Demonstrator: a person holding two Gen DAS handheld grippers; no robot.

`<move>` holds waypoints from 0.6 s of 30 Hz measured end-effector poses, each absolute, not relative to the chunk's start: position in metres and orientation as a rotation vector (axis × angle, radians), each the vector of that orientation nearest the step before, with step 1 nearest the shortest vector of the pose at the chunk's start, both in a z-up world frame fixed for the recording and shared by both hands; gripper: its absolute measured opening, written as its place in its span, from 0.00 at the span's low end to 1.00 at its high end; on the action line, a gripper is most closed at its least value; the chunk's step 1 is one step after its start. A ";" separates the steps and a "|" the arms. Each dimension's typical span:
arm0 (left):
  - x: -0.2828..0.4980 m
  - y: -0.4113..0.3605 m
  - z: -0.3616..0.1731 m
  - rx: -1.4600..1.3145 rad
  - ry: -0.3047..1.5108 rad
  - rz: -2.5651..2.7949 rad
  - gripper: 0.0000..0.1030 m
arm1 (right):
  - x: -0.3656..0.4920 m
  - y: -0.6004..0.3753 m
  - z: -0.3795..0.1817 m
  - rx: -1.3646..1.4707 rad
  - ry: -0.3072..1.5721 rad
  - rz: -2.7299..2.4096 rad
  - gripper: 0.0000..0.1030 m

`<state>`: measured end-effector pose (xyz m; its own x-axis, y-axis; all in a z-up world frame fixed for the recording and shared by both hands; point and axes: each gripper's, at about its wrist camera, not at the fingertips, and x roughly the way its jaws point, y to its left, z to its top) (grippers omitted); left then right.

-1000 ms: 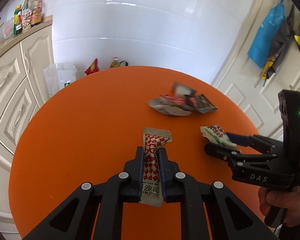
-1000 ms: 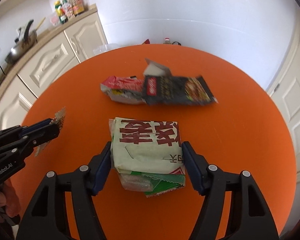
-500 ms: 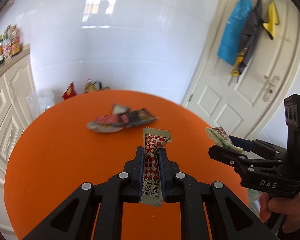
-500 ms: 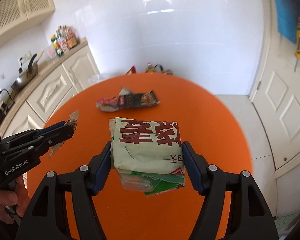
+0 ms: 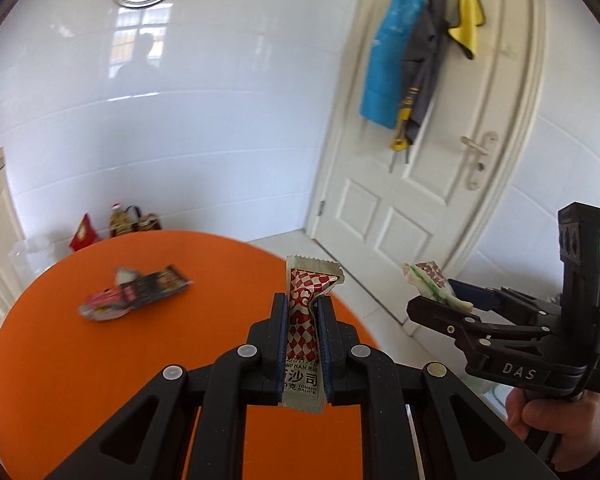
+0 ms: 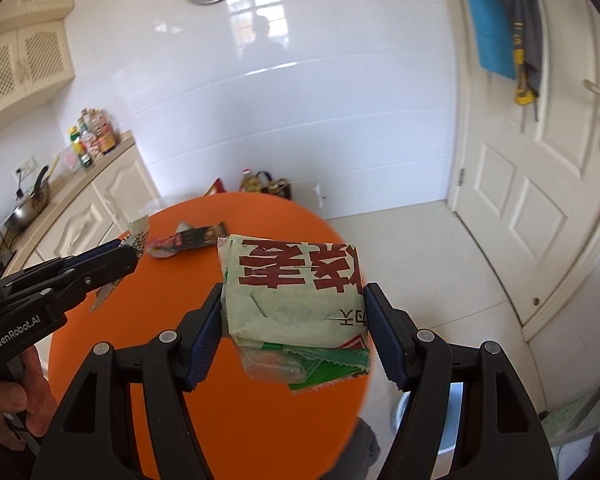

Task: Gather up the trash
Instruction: 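Carry the checkered wrapper and white bag over the blue bucket and open both grippers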

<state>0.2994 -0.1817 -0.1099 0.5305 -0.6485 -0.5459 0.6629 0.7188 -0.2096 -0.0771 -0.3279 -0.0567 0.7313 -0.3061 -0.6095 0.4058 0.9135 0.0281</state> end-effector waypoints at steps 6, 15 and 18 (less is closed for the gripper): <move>0.285 -0.242 -0.100 0.056 0.633 -0.899 0.10 | -0.132 -0.378 -0.045 0.211 0.605 -0.530 0.66; 0.287 -0.347 -0.125 0.093 0.768 -1.008 0.10 | -0.199 -0.456 -0.059 0.310 0.606 -0.713 0.66; 0.293 -0.382 -0.151 0.113 0.862 -1.050 0.10 | -0.215 -0.487 -0.082 0.370 0.639 -0.750 0.66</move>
<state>0.2927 -0.3824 -0.1515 0.2114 -0.7121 -0.6695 0.7953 0.5235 -0.3057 -0.2152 -0.4868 -0.0819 0.5573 -0.5115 -0.6540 0.7270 0.6811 0.0868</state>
